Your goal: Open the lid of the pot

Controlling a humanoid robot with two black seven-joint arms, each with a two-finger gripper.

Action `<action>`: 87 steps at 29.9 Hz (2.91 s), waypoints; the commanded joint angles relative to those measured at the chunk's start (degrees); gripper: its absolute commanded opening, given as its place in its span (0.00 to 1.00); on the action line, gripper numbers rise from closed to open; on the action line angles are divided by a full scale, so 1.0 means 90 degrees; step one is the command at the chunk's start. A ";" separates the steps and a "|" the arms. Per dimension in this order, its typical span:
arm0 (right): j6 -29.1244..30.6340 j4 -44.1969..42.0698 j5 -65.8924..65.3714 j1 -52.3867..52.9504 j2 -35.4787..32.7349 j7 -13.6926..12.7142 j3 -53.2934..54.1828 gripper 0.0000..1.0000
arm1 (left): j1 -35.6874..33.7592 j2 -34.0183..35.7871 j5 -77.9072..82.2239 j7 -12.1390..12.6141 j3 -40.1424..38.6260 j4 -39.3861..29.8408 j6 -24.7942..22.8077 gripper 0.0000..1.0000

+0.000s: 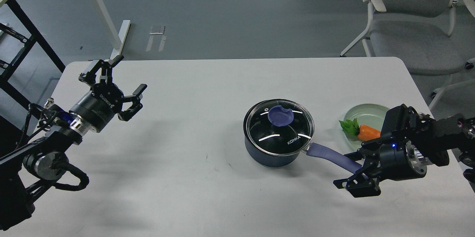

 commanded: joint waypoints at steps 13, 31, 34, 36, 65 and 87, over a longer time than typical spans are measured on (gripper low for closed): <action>-0.0137 -0.0138 -0.0109 0.0002 -0.0056 0.0001 -0.0018 0.41 | -0.0008 0.0027 0.0243 0.0000 0.0000 -0.0042 0.0098 0.99; -0.0147 -0.0138 -0.0090 0.0012 -0.0163 0.0001 -0.0018 0.31 | -0.0895 -0.0011 0.4906 0.0000 -0.0088 -0.0870 0.0829 0.99; -0.0147 -0.0138 -0.0080 0.0002 -0.0153 0.0001 -0.0018 0.32 | -0.1354 -0.0090 0.6615 0.0000 -0.0010 -0.1203 0.1375 0.99; -0.0147 -0.0138 -0.0080 0.0002 -0.0153 0.0001 -0.0018 0.32 | -0.1657 -0.0303 0.7729 0.0000 0.0039 -0.1282 0.1756 0.99; -0.0147 -0.0138 -0.0051 -0.0008 -0.0183 0.0001 -0.0018 0.34 | -0.3875 -0.3117 1.1992 0.0000 0.3008 0.0709 0.3203 0.99; -0.0147 -0.0128 -0.0021 -0.0017 -0.0251 0.0001 -0.0018 0.35 | -0.3768 -0.3761 1.1934 0.0000 0.3193 0.1501 0.3223 0.99</action>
